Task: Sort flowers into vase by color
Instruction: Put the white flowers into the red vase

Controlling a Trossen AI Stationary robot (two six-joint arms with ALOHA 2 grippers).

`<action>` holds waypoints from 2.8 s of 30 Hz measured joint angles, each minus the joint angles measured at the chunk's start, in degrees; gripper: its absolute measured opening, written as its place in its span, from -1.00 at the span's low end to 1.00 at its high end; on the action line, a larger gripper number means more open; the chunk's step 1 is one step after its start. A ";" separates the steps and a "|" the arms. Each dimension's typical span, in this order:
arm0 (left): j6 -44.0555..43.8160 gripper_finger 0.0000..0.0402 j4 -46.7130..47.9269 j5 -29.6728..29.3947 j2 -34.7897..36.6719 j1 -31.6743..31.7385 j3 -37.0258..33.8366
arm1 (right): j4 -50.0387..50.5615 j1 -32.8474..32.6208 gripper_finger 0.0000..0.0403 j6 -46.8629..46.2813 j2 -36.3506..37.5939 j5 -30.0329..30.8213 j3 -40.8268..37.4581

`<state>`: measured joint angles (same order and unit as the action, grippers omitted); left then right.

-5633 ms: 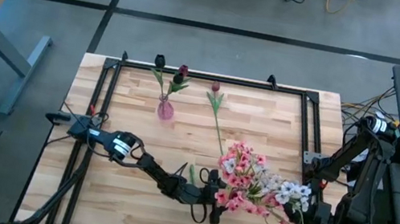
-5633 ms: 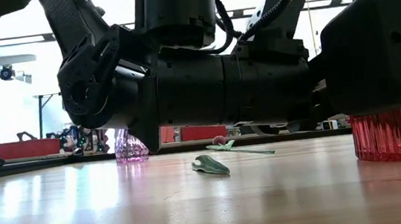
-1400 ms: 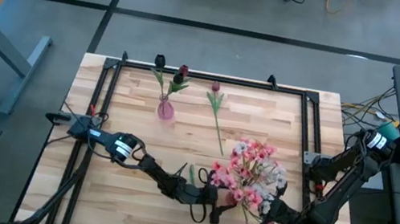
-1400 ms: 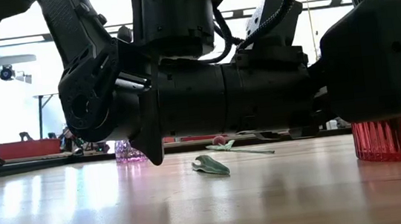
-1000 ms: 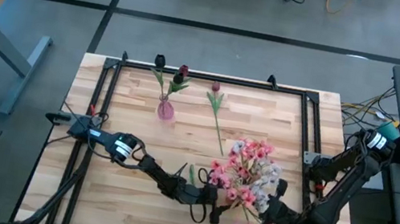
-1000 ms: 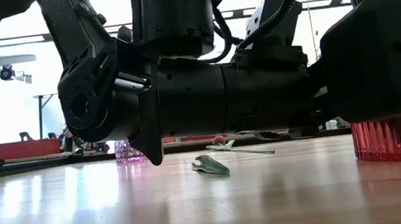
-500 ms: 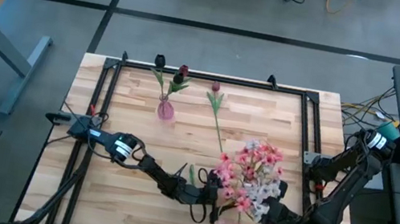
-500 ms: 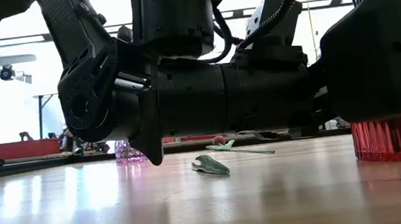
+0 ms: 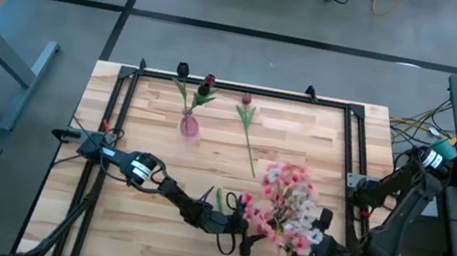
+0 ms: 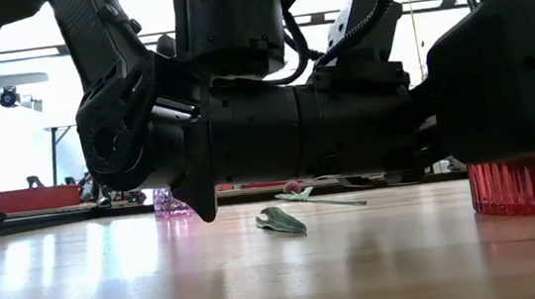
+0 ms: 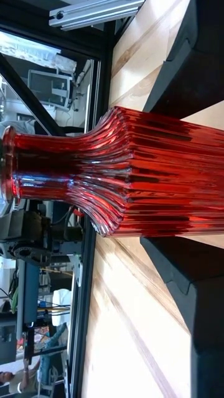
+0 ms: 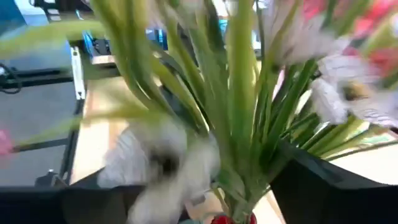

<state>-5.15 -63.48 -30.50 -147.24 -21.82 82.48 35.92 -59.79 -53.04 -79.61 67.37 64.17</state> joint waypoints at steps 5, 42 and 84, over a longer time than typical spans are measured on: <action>0.14 0.37 -0.35 0.14 -0.02 0.00 0.00 | 1.30 -1.08 0.38 0.20 0.07 -2.10 2.30; -1.42 0.69 -0.52 -0.93 -0.46 -0.31 -0.17 | 23.59 -1.09 0.35 -14.66 1.68 -17.75 17.21; 1.27 0.70 9.07 18.22 -3.80 -0.48 16.63 | 24.64 -1.09 0.35 -15.36 1.66 -16.28 14.81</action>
<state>-3.88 -54.41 -12.27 -151.04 -22.30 99.11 60.56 -60.88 -68.40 -77.96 51.09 78.98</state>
